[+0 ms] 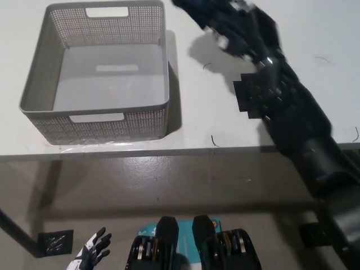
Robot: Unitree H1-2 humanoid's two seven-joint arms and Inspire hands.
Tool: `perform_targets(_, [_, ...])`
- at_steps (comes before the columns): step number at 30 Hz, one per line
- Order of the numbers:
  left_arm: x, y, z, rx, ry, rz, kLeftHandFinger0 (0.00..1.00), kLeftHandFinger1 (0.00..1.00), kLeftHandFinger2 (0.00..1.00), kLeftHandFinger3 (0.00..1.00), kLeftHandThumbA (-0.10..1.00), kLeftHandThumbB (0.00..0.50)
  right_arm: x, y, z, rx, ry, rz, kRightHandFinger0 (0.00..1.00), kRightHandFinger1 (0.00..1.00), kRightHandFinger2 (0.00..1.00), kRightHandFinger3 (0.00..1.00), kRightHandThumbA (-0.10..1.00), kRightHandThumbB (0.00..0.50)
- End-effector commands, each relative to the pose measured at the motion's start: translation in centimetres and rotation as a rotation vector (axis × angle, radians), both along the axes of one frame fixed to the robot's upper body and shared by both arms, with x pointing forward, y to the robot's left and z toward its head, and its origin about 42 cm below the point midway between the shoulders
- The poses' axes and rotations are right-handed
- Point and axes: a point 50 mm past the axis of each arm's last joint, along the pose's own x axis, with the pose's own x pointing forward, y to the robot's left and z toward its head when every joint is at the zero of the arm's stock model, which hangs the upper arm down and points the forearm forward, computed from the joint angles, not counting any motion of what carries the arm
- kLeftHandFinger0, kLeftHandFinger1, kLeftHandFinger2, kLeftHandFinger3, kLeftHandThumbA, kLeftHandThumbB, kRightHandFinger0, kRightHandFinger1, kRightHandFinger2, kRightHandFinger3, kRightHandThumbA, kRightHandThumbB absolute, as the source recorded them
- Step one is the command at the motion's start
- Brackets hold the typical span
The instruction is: Use the right hand to pick up a umbrella on the right side and place it into a container on the lft side
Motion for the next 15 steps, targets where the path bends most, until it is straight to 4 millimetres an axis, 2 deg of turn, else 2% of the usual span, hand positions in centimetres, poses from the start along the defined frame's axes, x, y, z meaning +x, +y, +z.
perform_targets(1, [-0.4,0.2,0.9,0.022,-0.05,0.001,1.0,1.0,1.0,1.0,1.0,0.059,-1.4,6.0,10.4,0.022,-0.176,0.137,0.0,0.21,0.65,0.58,-0.1,0.172])
perform_targets(2, [-0.4,0.2,1.0,0.02,-0.052,0.0,1.0,1.0,1.0,1.0,1.0,0.062,-1.7,6.7,10.8,0.019,-0.185,0.151,0.0,0.19,0.64,0.57,-0.1,0.179])
perform_targets(4, [-0.4,0.3,0.9,0.022,-0.057,-0.003,1.0,1.0,1.0,1.0,1.0,0.074,-2.4,8.7,12.0,0.022,-0.208,0.195,0.0,0.17,0.66,0.63,-0.1,0.178])
perform_targets(6, [-0.3,0.3,0.9,0.023,-0.055,-0.006,1.0,1.0,1.0,1.0,1.0,0.067,-3.1,10.2,12.9,0.016,-0.226,0.219,0.0,0.19,0.67,0.68,-0.1,0.167])
perform_targets(9, [-0.3,0.2,1.0,0.014,-0.056,-0.011,1.0,1.0,1.0,1.0,1.0,0.055,-4.4,13.4,14.1,0.007,-0.263,0.272,0.0,0.18,0.64,0.67,-0.1,0.174])
perform_targets(10, [-0.3,0.2,1.1,0.017,-0.058,-0.011,1.0,1.0,1.0,1.0,1.0,0.044,-4.8,14.6,14.1,0.007,-0.257,0.282,0.0,0.17,0.63,0.66,-0.1,0.172])
perform_targets(13, [-0.5,-0.1,1.1,0.006,-0.054,-0.024,1.0,1.0,1.0,1.0,1.0,0.036,-5.3,16.4,13.4,0.014,-0.228,0.295,0.0,0.17,0.62,0.66,-0.1,0.168])
perform_targets(14, [-0.5,-0.1,1.1,0.005,-0.056,-0.023,1.0,1.0,1.0,1.0,1.0,0.037,-5.3,17.3,12.7,0.009,-0.21,0.301,0.0,0.17,0.62,0.65,-0.1,0.193])
perform_targets(15, [-0.6,-0.1,1.1,0.007,-0.056,-0.024,1.0,1.0,1.0,1.0,1.0,0.038,-5.3,17.8,12.1,0.006,-0.202,0.303,0.0,0.15,0.62,0.63,-0.1,0.197])
